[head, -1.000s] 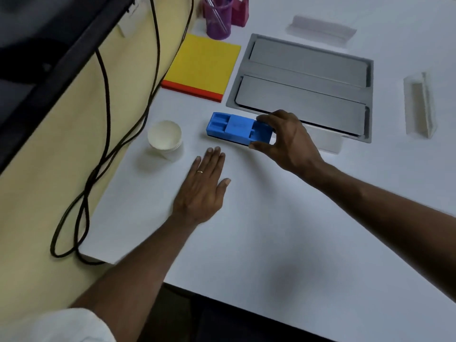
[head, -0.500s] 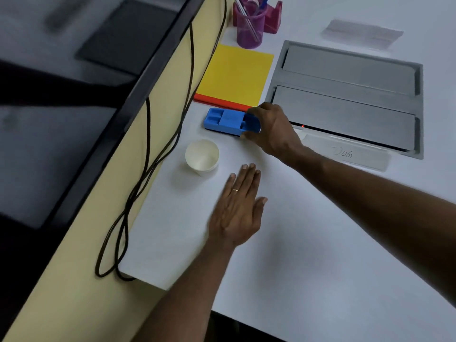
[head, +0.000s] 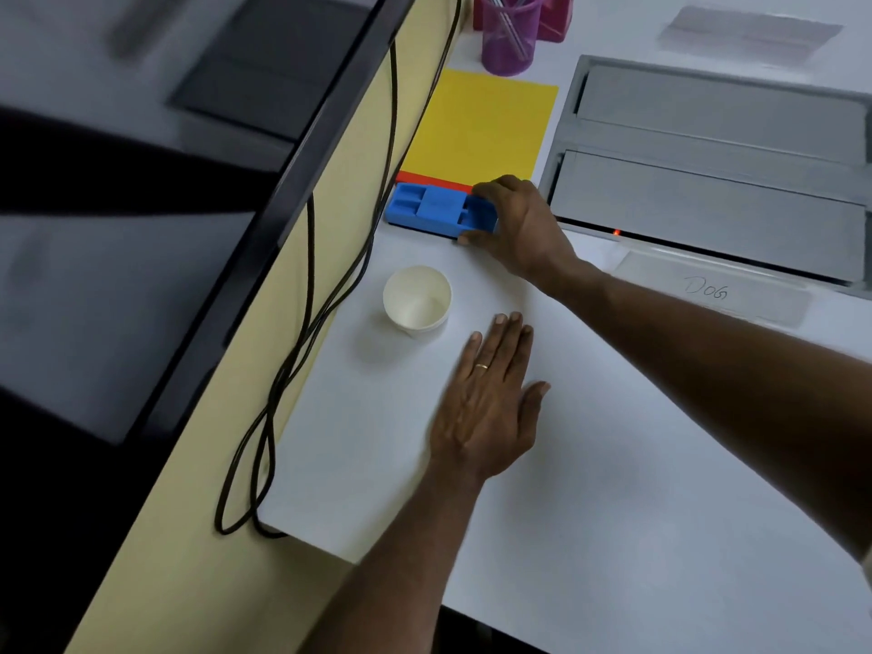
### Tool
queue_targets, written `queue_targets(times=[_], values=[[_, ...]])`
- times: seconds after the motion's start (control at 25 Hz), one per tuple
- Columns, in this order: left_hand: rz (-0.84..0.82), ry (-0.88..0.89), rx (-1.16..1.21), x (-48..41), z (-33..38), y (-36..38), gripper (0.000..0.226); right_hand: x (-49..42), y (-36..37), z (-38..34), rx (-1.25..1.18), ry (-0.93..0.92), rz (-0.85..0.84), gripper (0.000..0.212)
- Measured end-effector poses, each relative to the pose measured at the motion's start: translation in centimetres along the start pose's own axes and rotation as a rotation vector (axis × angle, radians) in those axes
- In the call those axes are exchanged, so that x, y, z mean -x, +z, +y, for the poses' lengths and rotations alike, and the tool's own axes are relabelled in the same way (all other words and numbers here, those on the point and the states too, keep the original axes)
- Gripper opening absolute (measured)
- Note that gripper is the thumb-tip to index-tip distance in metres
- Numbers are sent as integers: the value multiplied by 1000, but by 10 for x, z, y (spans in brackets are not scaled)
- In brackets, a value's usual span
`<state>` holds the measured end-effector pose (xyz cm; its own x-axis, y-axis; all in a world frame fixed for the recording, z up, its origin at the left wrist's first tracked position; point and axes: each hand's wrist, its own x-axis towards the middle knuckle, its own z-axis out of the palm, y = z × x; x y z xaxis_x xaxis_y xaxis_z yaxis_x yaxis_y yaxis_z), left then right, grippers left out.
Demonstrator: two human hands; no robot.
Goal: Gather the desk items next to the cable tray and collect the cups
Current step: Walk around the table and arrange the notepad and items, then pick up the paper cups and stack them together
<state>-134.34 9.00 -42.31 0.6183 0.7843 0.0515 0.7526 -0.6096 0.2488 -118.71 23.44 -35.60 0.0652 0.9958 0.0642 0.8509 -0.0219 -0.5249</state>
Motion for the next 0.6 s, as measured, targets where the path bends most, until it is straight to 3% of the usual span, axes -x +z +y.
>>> queue_targets(times=[0.48,0.6], values=[[-16,-19,-3,-1,0,-1,69,7,-5,2,32,-46,-66,65],[-14,-15,12,-1,0,1,70,22,-12,1,23,-75,-6,63]])
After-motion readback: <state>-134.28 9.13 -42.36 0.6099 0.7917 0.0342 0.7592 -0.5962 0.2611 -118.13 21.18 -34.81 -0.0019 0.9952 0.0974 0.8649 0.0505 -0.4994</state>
